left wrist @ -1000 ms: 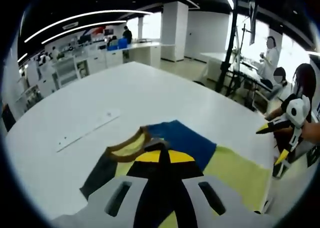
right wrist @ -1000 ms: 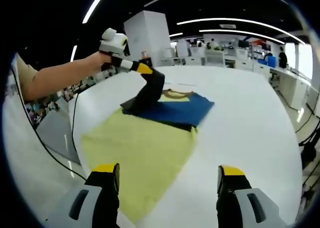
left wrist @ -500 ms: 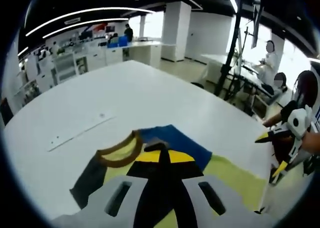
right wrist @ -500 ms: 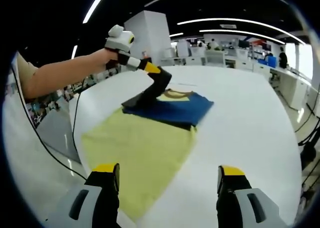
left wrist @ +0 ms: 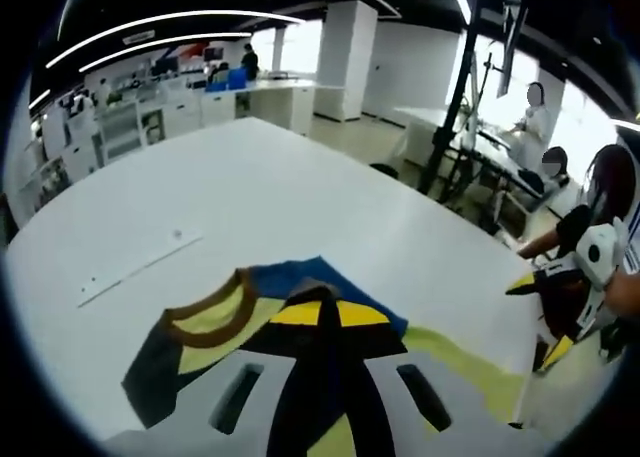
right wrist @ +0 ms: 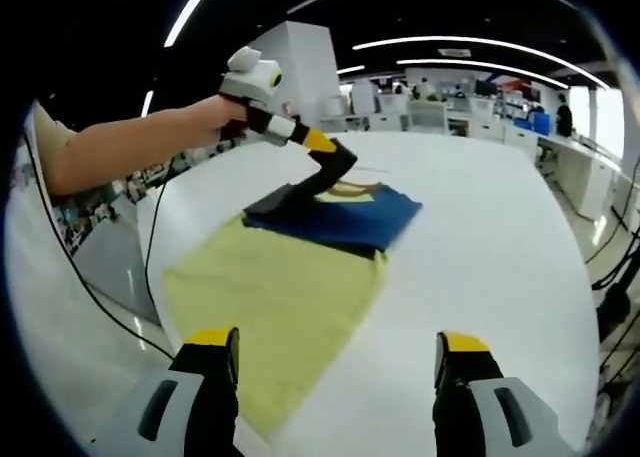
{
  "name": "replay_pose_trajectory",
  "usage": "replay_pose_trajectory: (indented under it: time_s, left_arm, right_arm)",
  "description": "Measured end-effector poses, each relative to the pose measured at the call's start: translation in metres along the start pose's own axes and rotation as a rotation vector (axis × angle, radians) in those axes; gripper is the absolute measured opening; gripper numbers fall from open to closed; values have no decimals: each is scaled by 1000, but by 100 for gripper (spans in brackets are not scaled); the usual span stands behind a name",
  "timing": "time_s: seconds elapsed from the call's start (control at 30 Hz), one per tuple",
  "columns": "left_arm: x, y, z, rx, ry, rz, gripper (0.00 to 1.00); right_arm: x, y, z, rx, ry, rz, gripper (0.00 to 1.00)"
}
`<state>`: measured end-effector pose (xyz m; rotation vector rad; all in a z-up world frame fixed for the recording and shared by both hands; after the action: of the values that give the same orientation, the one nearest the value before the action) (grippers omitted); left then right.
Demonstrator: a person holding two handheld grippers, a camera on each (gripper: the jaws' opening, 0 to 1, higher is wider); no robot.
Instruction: Fold the garment on the visible template until the final outline fits inside the template.
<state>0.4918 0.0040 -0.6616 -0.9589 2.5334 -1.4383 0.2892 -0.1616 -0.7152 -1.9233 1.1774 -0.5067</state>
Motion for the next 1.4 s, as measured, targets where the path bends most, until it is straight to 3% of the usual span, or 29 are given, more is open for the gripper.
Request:
replay_pose_trajectory:
  time_s: [0.67, 1.23, 1.4]
  left_arm:
    - [23, -9, 33, -3, 58, -14, 0]
    - [19, 8, 40, -49, 61, -25, 1]
    - [24, 10, 43, -49, 87, -30, 3]
  right_arm:
    - [7, 4, 2, -9, 5, 14, 79]
    - [9, 10, -1, -15, 18, 24, 79]
    - [9, 11, -1, -16, 18, 24, 79]
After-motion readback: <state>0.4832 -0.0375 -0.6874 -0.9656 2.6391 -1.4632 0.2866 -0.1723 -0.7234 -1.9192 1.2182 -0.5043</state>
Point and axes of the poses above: the point that each gripper's makers call its tool centre point, and the gripper's own axes: z roughly forward along the fingers, x roughly to its right, y roughly out of its underside, the point moved 3 cm from there along -z, roughly backward along the fingers, and after that the axes turned 10 degrees about y, right-handed, at the moved point
